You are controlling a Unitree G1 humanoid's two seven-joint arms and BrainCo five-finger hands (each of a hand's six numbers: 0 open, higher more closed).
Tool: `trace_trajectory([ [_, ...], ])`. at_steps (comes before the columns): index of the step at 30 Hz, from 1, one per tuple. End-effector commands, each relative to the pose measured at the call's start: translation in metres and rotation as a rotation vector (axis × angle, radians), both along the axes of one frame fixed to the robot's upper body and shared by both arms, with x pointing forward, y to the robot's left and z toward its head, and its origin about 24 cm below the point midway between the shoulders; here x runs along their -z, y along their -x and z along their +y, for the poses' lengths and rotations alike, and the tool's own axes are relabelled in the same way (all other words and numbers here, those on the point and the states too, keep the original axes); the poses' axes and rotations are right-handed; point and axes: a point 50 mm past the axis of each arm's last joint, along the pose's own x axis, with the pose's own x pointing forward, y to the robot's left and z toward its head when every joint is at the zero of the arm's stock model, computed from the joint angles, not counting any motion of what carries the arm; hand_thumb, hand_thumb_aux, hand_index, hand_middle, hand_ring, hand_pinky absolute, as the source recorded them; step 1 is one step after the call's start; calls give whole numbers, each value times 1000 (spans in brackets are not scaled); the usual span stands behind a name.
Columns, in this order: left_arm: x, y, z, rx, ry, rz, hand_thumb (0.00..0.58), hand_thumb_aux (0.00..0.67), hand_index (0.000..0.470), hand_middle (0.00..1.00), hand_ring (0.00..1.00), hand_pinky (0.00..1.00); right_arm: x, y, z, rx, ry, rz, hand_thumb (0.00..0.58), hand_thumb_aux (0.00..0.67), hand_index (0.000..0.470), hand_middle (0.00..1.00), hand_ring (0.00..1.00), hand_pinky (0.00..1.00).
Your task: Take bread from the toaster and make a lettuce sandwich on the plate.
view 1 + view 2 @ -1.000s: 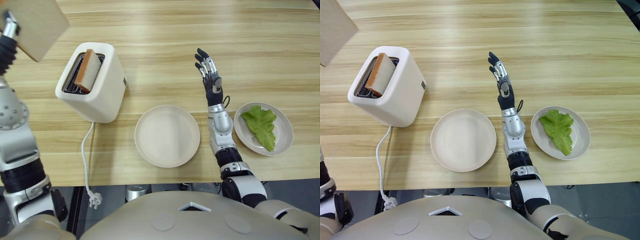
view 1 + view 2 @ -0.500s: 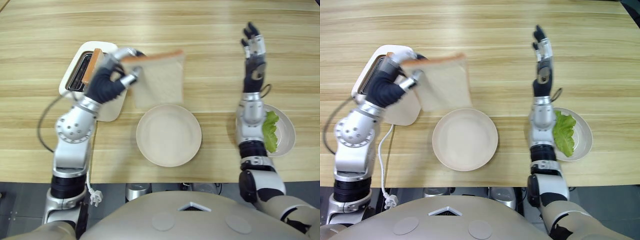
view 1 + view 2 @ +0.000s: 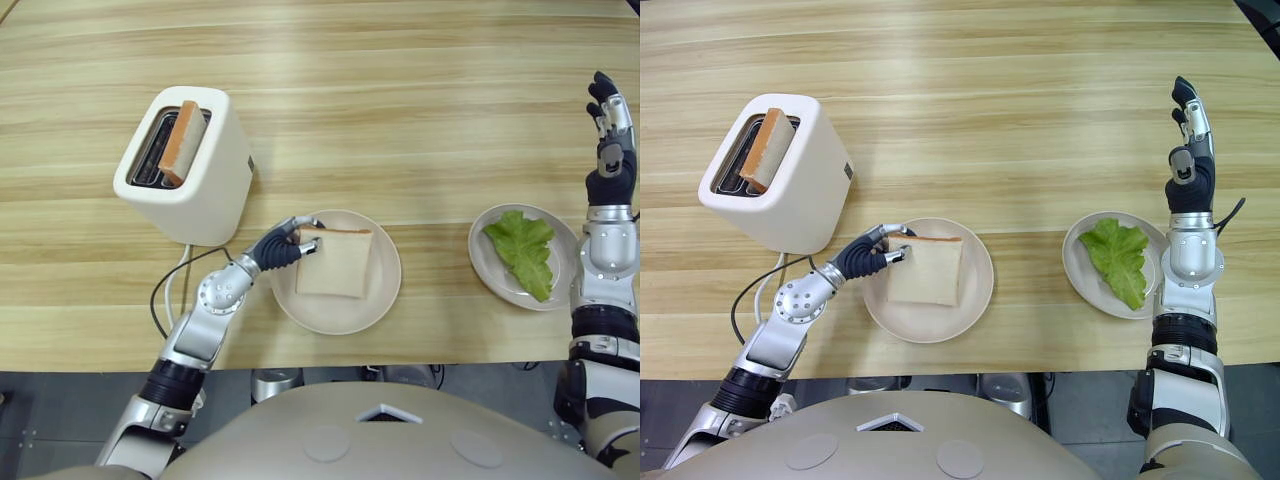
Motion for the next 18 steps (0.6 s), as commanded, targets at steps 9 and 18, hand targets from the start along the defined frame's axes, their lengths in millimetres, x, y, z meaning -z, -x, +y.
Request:
trace_trajectory([
  [9,5,4,-1,-7,-20,7,580,670,460,1000,1000,1000,9,-4,12,-38,82,42,0,0,0,0,0,0],
  [18,-14,-5,14,-71,-99,-99,0,0,0,1000,1000,1000,27,13,-4,31,268,64,0,0,0,0,0,0],
])
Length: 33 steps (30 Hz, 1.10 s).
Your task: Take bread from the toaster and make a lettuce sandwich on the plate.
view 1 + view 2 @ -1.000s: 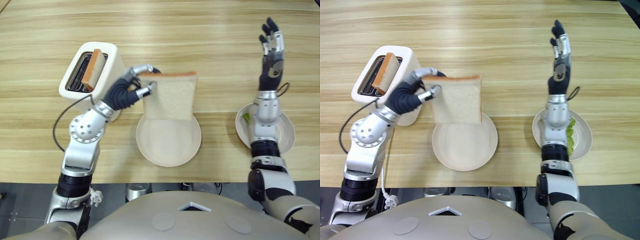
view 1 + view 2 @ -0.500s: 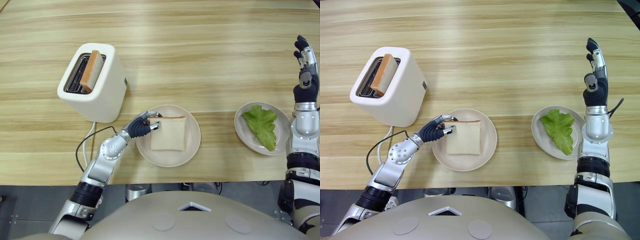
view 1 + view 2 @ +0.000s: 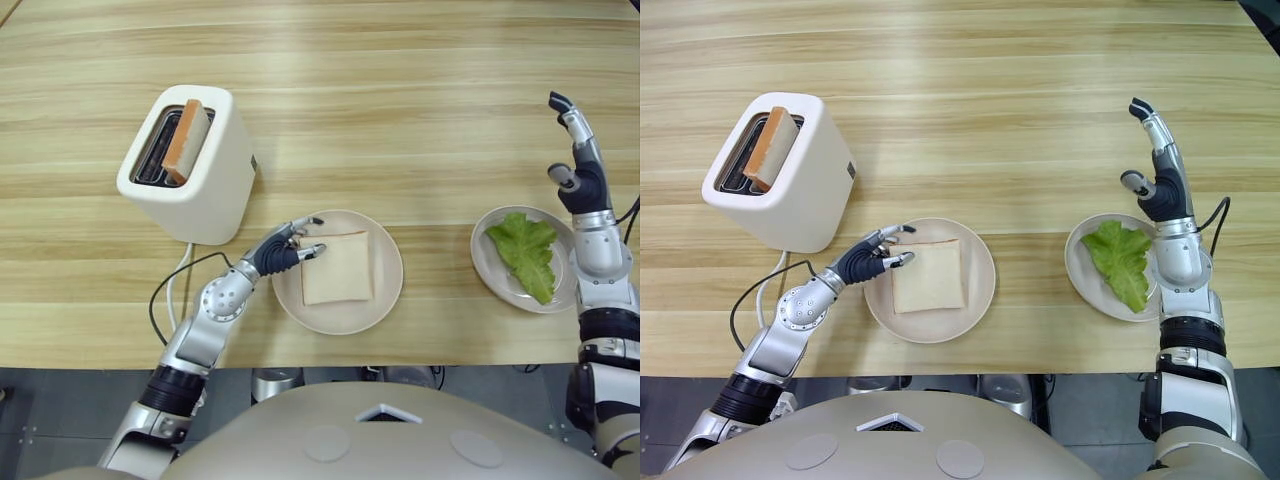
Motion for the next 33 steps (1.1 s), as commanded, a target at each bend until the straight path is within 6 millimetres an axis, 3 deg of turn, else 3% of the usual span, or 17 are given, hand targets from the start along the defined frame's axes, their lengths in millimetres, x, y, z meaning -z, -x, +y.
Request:
trace_trajectory([
  [1,-12,-5,10,-27,-31,-43,0,0,0,1000,1000,1000,11,12,-15,74,38,7,0,0,0,0,0,0],
  [8,-21,-5,25,-67,-80,-62,0,0,0,1000,1000,1000,21,31,-31,164,225,-52,0,0,0,0,0,0],
  [17,-19,-3,29,-96,-76,-52,0,0,0,1000,1000,1000,63,61,-42,184,556,-2,0,0,0,0,0,0],
  [26,-8,-3,27,-100,-49,-16,0,0,0,1000,1000,1000,81,70,-51,237,610,106,0,0,0,0,0,0],
  [27,-7,-3,27,-104,-52,-17,0,0,0,1000,1000,1000,82,70,-51,240,600,122,152,95,65,0,0,0],
  [28,-6,-3,27,-106,-61,-21,0,0,0,1000,1000,1000,84,70,-51,238,596,136,152,95,65,0,0,0],
  [29,-5,-4,27,-104,-68,-19,0,0,0,1000,1000,1000,85,69,-50,231,595,144,190,121,83,0,0,0],
  [33,0,-4,24,-95,-76,-11,0,0,0,1000,1000,1000,92,68,-43,184,611,203,148,92,63,0,0,0],
])
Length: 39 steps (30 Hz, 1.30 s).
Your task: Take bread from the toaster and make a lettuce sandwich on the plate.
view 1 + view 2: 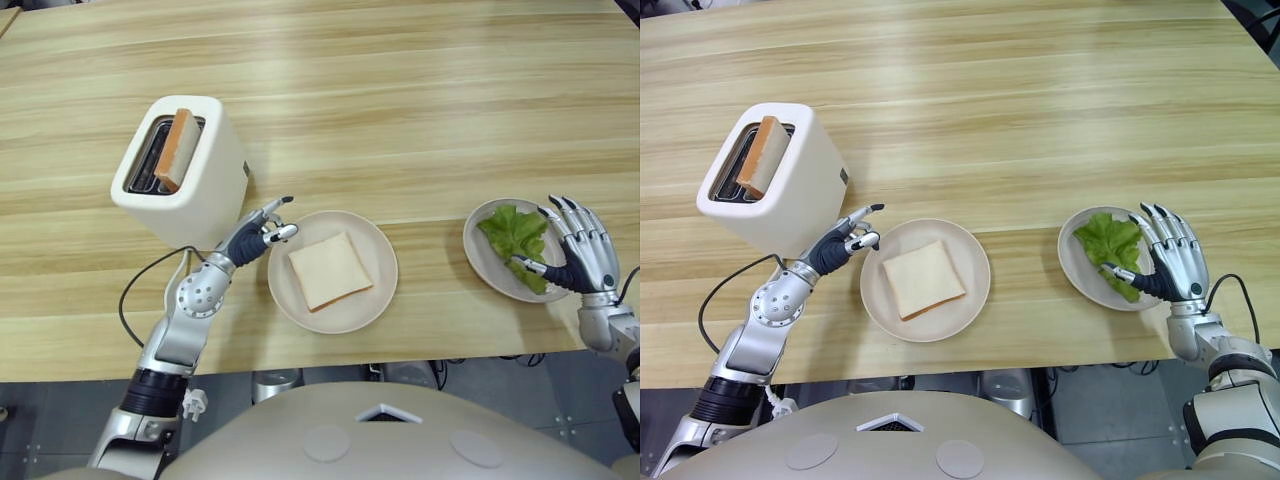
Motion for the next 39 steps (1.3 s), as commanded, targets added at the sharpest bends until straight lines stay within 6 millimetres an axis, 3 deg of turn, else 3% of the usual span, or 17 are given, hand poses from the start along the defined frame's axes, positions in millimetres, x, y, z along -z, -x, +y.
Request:
trace_trajectory([
  [1,7,-1,-4,11,-15,15,0,0,0,1000,1000,1000,11,-1,9,-26,-5,81,108,66,45,0,0,0],
  [2,7,-1,-4,12,-15,16,0,0,0,1000,1000,1000,13,-1,10,-33,-3,99,144,89,61,0,0,0],
  [3,8,-1,-5,13,-16,16,0,0,0,1000,1000,1000,15,-1,12,-35,-9,113,144,89,61,0,0,0],
  [4,8,-2,-5,14,-19,13,0,0,0,1000,1000,1000,17,0,14,-41,-14,122,87,53,36,0,0,0],
  [5,9,-2,-6,15,-26,11,0,0,0,1000,1000,1000,19,0,15,-52,-10,132,66,39,27,0,0,0],
  [7,11,-2,-7,20,-41,15,0,0,0,1000,1000,1000,20,0,17,-60,-12,143,75,45,31,0,0,0],
  [9,13,-2,-7,22,-45,16,0,0,0,1000,1000,1000,21,1,17,-47,-18,148,18,11,7,0,0,0],
  [16,14,-3,-8,23,-47,18,0,0,0,1000,1000,1000,23,1,16,-17,-44,164,0,0,0,0,0,0],
  [17,14,-3,-8,24,-47,18,0,0,0,1000,1000,1000,23,1,15,-5,-51,167,18,11,7,0,0,0],
  [18,15,-3,-8,24,-46,18,0,0,0,1000,1000,1000,23,1,15,6,-62,173,183,116,79,0,0,0],
  [19,15,-3,-9,24,-46,18,0,0,0,1000,1000,1000,23,1,14,20,-78,177,183,116,79,0,0,0],
  [20,15,-3,-9,24,-47,18,0,0,0,1000,1000,1000,23,0,14,27,-88,180,438,339,233,0,0,0],
  [21,15,-3,-9,23,-47,18,0,0,0,1000,1000,1000,24,0,14,30,-93,184,527,468,321,0,0,0],
  [37,16,-5,-8,22,-50,13,0,0,0,1000,1000,1000,29,1,20,26,-109,210,517,449,308,0,0,0],
  [38,16,-5,-8,22,-50,14,0,0,0,1000,1000,1000,29,0,20,23,-111,205,576,617,424,0,0,0],
  [39,16,-5,-8,22,-50,14,0,0,0,1000,1000,1000,27,-2,20,22,-115,191,576,617,424,0,0,0],
])
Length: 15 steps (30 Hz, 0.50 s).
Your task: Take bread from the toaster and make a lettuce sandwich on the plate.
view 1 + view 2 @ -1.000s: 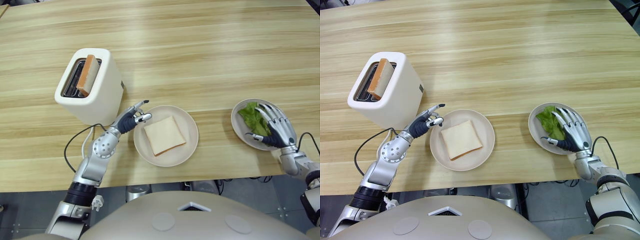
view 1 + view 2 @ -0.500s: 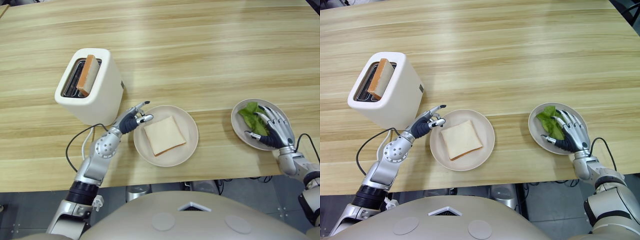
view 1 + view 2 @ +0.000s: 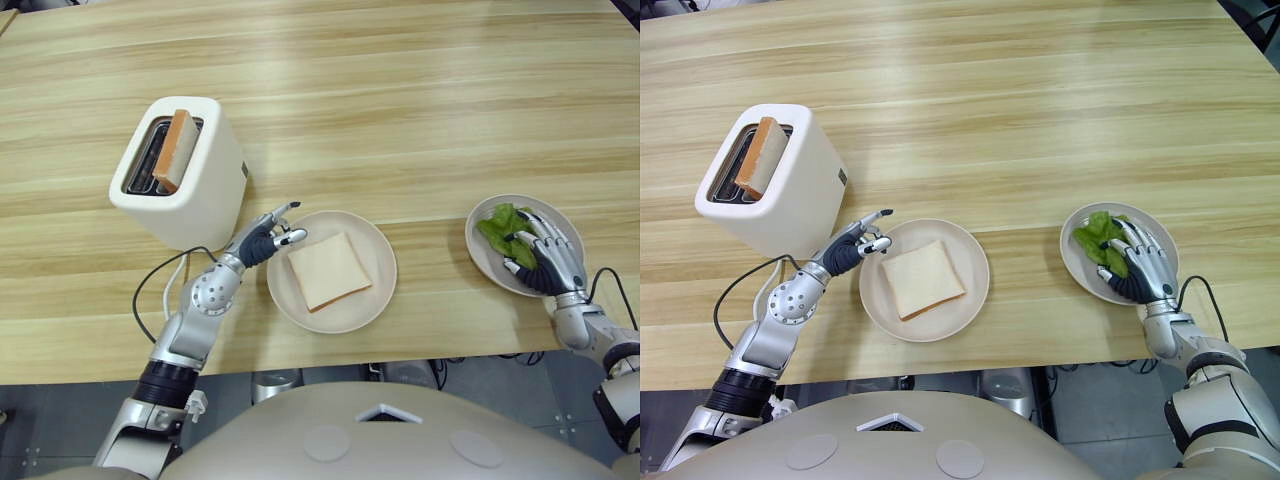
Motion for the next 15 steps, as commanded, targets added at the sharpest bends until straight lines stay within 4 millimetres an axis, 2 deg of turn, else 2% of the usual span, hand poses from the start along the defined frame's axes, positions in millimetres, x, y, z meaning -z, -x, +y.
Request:
trace_trajectory([
  [1,6,0,2,-1,-17,20,0,0,0,1000,1000,1000,0,-2,3,-9,-15,-6,580,670,460,0,0,0],
  [2,6,-1,2,-1,-16,20,0,0,0,1000,1000,1000,-3,-4,2,-3,-23,-24,580,670,460,0,0,0],
  [3,5,-1,2,-2,-15,19,0,0,0,1000,1000,1000,-7,-6,0,4,-35,-42,580,670,460,416,416,416],
  [4,5,-1,2,-2,-15,18,0,0,0,1000,1000,1000,-10,-8,-1,8,-46,-55,580,670,460,1000,1000,1000],
  [11,2,0,0,0,46,30,0,0,0,1000,1000,1000,-40,-33,-1,-39,-77,-189,580,670,460,1000,1000,1000],
  [15,0,-2,3,1,30,19,0,0,0,1000,1000,1000,-67,-57,22,-208,-112,-300,580,670,460,1000,1000,1000],
])
